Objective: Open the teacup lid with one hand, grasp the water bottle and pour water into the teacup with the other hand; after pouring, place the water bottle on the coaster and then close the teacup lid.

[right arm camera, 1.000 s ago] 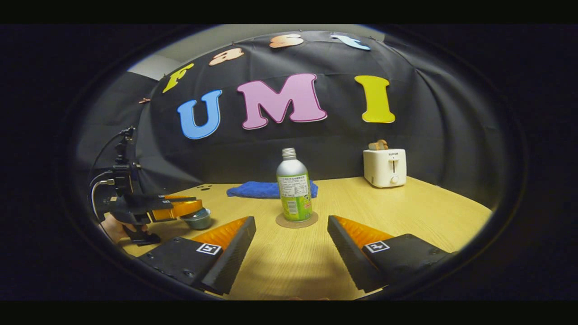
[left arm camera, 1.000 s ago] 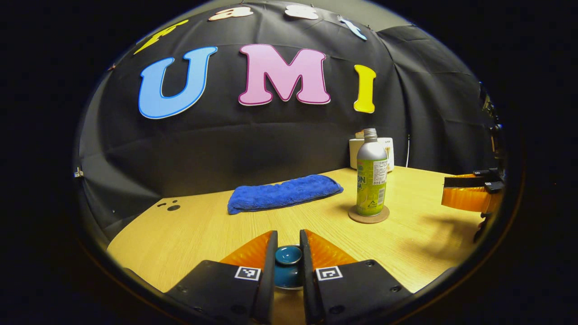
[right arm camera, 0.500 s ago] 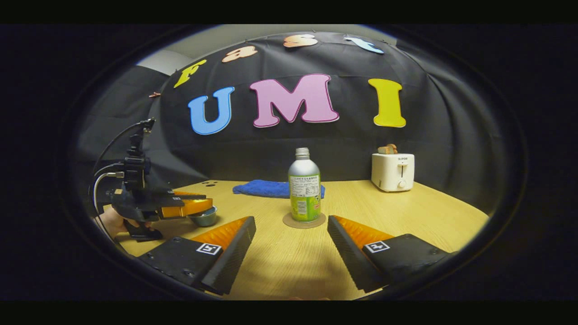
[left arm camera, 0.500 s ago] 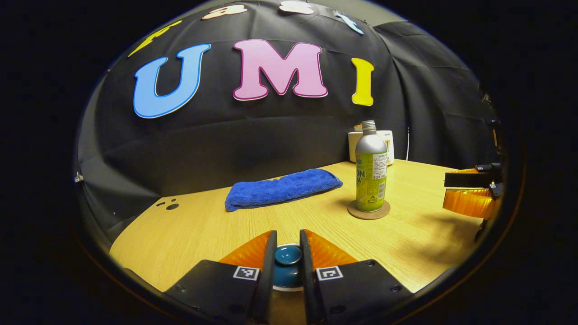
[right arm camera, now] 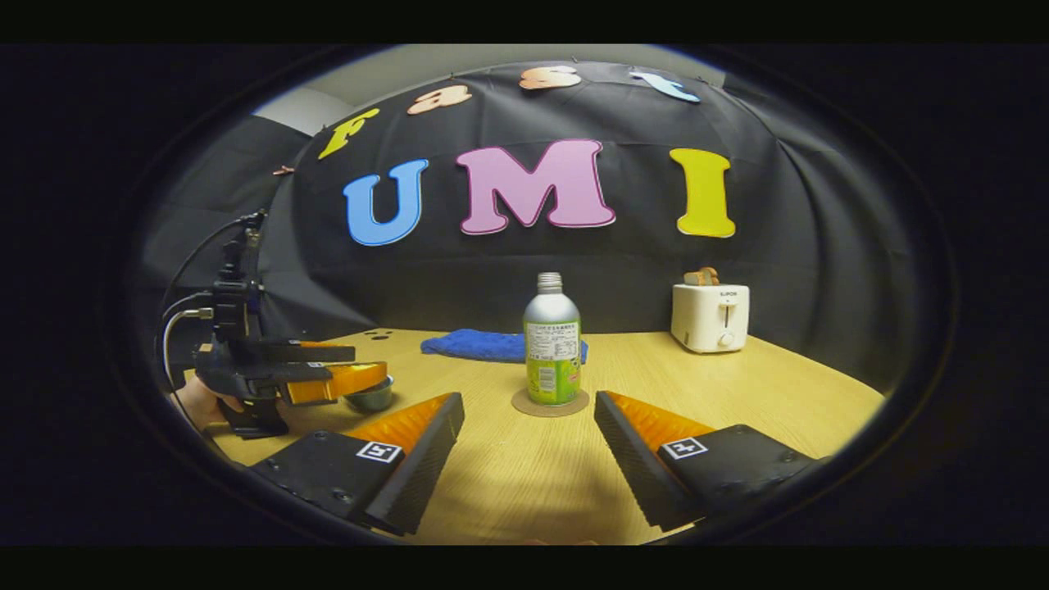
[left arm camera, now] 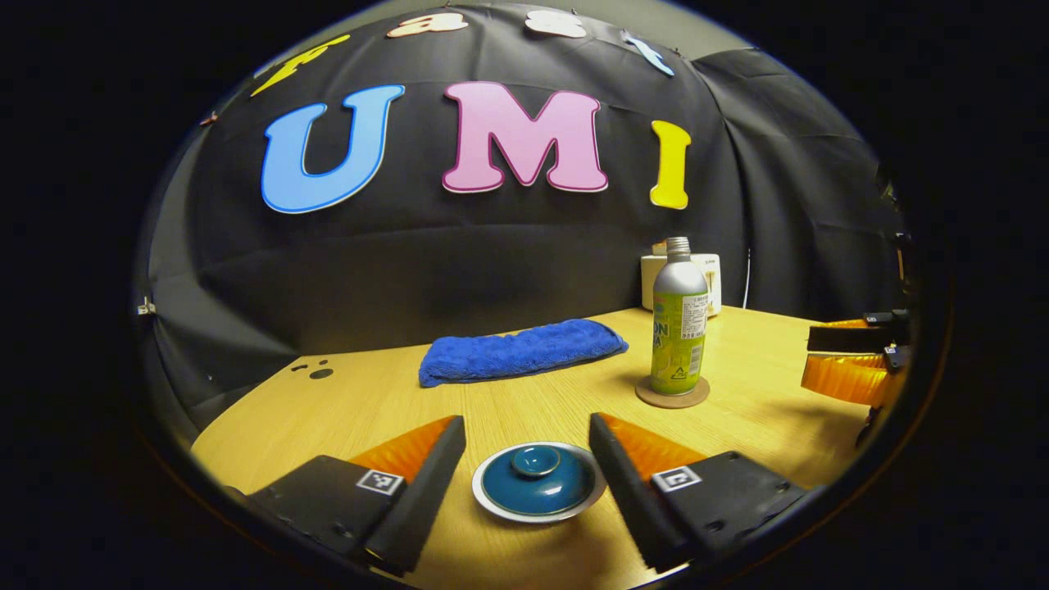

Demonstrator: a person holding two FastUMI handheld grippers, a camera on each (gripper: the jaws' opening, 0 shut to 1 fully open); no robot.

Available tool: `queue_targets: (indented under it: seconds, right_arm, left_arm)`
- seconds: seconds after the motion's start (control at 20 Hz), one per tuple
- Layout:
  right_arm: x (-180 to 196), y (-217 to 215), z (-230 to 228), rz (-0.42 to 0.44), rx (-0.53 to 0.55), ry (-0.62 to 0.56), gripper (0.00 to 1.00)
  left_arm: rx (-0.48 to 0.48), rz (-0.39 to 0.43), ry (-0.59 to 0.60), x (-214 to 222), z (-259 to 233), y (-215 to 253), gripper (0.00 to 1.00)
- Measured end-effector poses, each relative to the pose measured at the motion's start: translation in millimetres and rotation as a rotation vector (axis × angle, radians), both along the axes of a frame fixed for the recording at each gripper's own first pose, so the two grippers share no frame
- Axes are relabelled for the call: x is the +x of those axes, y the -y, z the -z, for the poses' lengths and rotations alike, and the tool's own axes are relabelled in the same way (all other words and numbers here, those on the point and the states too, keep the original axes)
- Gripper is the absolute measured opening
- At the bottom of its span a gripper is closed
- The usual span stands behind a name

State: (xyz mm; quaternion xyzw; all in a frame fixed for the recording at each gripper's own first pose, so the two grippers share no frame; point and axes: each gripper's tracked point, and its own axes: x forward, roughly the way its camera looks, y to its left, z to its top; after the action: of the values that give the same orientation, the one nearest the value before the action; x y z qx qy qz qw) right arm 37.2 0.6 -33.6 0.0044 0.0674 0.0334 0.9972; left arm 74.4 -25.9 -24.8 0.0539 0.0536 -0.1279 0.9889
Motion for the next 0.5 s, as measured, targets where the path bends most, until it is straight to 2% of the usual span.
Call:
queue_targets:
  seconds: [0.05, 0.15, 0.35, 0.4, 0.5]
  right_arm:
    - [0, -1, -1, -0.002, 0.002, 0.002, 0.99]
    - [1, 0, -7, 0.009, -0.002, 0.019, 0.99]
    - [5, 2, -17, 0.050, -0.030, 0.055, 0.99]
    - [7, -2, -14, 0.043, -0.027, 0.047, 0.99]
    - [9, -9, -8, 0.027, -0.020, 0.031, 0.99]
  left_arm:
    - [-0.003, -0.008, 0.007, -6, -3, -2, 0.97]
    - [-0.047, -0.031, 0.035, -19, -6, -9, 0.97]
    - [-0.233, -0.061, 0.099, -47, -26, -13, 0.97]
    - [-0.243, -0.059, 0.097, -51, -23, -13, 0.98]
    - [-0.201, -0.070, 0.093, -53, -18, -17, 0.98]
